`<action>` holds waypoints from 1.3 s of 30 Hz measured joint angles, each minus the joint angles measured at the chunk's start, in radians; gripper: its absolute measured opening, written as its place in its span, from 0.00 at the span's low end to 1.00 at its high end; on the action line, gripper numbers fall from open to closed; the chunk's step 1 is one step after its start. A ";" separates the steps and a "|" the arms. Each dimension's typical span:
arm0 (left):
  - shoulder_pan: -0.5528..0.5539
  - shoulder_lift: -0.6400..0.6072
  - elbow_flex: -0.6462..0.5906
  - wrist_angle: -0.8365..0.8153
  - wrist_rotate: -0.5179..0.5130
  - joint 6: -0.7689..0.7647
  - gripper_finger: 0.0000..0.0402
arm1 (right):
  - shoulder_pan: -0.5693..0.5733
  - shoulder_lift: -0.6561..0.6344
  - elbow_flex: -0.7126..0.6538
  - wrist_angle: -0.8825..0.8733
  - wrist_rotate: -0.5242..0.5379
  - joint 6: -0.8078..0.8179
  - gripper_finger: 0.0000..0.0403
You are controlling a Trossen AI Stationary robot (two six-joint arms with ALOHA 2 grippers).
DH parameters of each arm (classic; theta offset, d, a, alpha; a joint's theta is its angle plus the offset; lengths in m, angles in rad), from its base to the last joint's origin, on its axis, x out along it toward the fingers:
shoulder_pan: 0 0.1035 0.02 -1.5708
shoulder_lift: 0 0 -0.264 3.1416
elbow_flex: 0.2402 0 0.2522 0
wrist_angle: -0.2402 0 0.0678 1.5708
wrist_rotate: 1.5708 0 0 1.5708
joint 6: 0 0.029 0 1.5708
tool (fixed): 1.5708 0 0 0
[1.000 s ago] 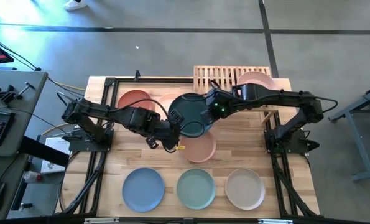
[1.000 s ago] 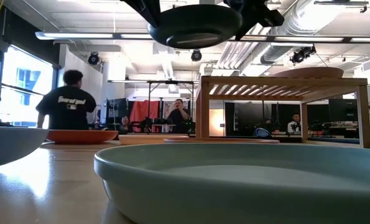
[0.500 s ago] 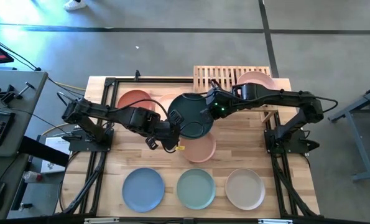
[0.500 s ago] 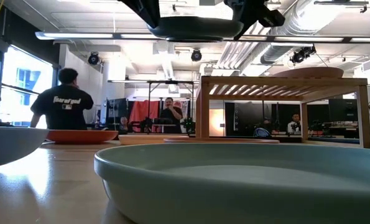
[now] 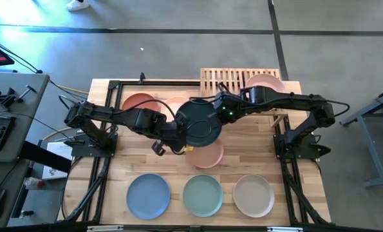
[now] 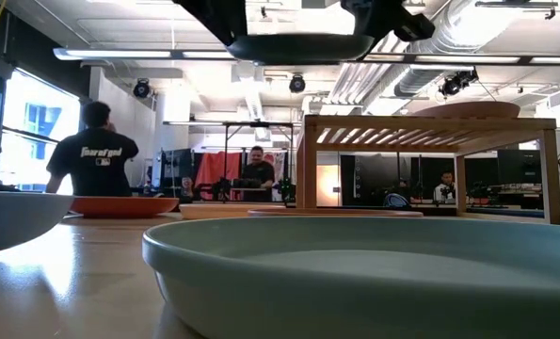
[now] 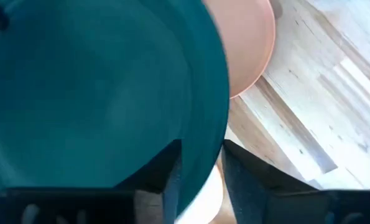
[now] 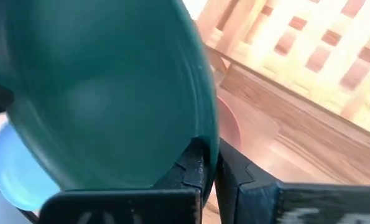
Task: Place and stack plates onto a shelf
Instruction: Stack the green plate on top of the light pink plate on the shelf
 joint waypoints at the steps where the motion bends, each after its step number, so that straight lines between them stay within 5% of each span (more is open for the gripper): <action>1: 0.000 0.000 0.000 0.001 -0.002 -0.019 0.28 | 0.000 0.000 0.000 -0.012 -0.001 0.000 0.00; 12: -0.010 0.000 0.000 -0.013 -0.011 -0.164 0.33 | -0.017 -0.013 -0.002 -0.135 0.002 -0.007 0.00; 22: 0.010 0.000 0.000 -0.013 -0.010 -0.188 0.33 | -0.089 -0.166 -0.002 -0.202 0.053 -0.086 0.00; 39: 0.177 0.000 0.000 -0.006 -0.010 -0.287 0.33 | -0.470 -0.420 -0.010 -0.269 0.105 -0.369 0.00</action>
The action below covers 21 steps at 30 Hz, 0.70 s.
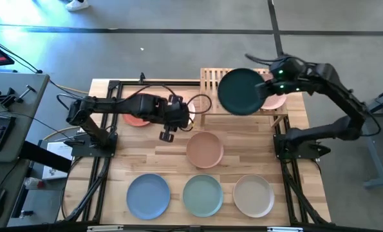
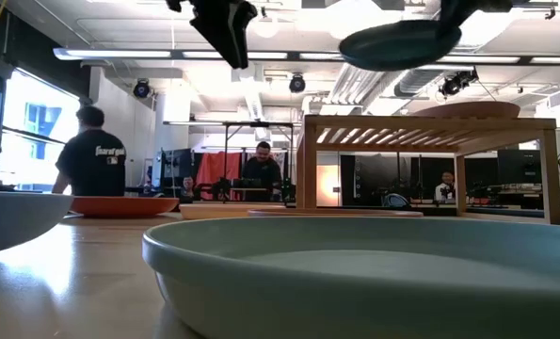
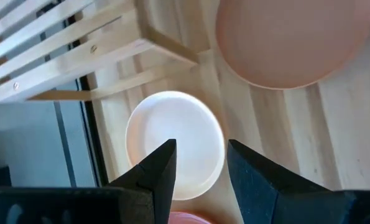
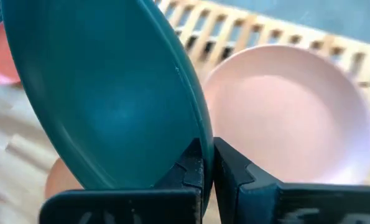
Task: Place and stack plates onto a shelf
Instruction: Stack the green plate on top of the light pink plate on the shelf
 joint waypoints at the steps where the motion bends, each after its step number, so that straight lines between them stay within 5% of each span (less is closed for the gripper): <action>1: 0.009 0.000 0.000 0.000 0.000 -0.004 0.33 | -0.026 -0.018 -0.016 0.002 0.002 -0.007 0.00; 12: 0.078 0.000 0.000 0.000 0.002 -0.026 0.33 | -0.261 -0.296 -0.330 0.160 -0.102 0.032 0.00; 21: 0.085 0.000 0.000 0.000 0.005 -0.026 0.33 | -0.390 -0.449 -0.434 0.178 -0.106 0.189 0.00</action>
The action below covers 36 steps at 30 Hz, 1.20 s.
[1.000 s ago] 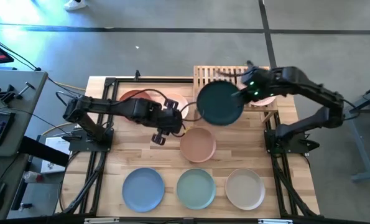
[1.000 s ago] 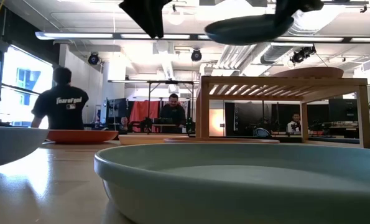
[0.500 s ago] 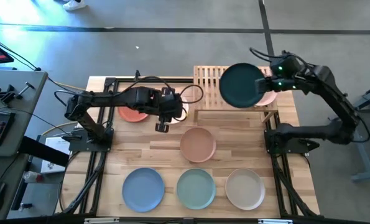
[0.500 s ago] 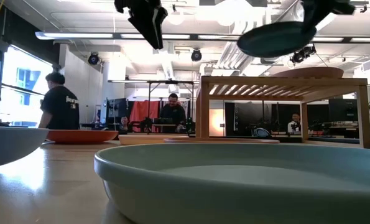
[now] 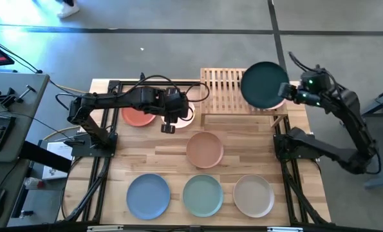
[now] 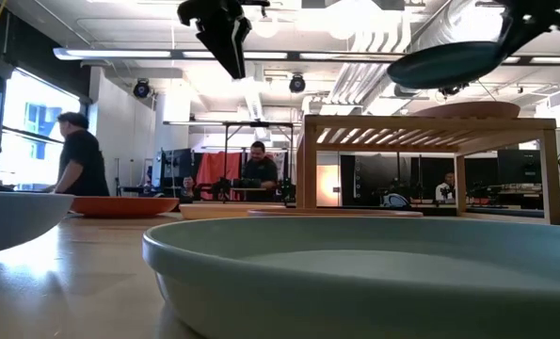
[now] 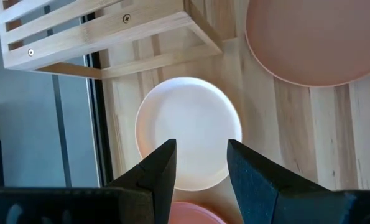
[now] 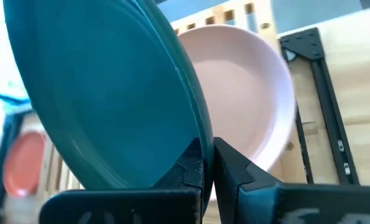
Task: Place and stack plates onto a shelf
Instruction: Stack the green plate on top of the light pink plate on the shelf
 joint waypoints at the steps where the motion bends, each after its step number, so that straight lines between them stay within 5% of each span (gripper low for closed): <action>1: 0.000 0.000 0.000 0.000 0.000 0.000 0.33 | -0.009 -0.009 -0.001 -0.004 0.003 0.021 0.00; 36: -0.003 0.000 0.000 -0.007 0.071 -0.130 0.33 | -0.033 0.081 -0.002 -0.104 0.130 0.138 0.00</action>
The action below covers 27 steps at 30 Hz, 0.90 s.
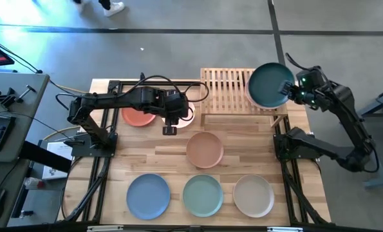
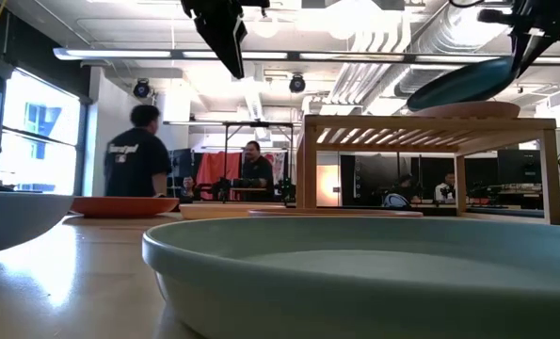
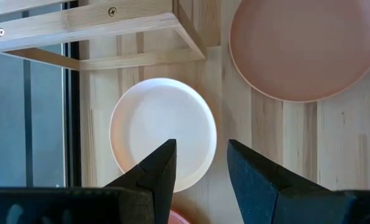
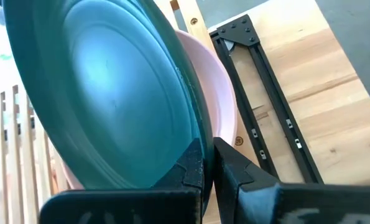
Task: Place and stack plates onto a shelf
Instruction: Stack the green plate on top of the light pink plate on the shelf
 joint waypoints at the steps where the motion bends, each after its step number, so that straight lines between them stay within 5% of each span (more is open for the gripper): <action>1: 0.000 0.000 0.000 0.000 0.000 0.000 0.33 | 0.000 0.006 0.000 0.002 0.000 -0.002 0.00; 17: 0.000 0.000 0.000 0.000 0.000 0.000 0.33 | 0.000 0.045 0.000 0.015 0.032 -0.019 0.01; 27: 0.001 0.000 0.000 0.000 0.000 0.011 0.33 | 0.000 0.045 0.000 0.016 0.056 -0.029 0.18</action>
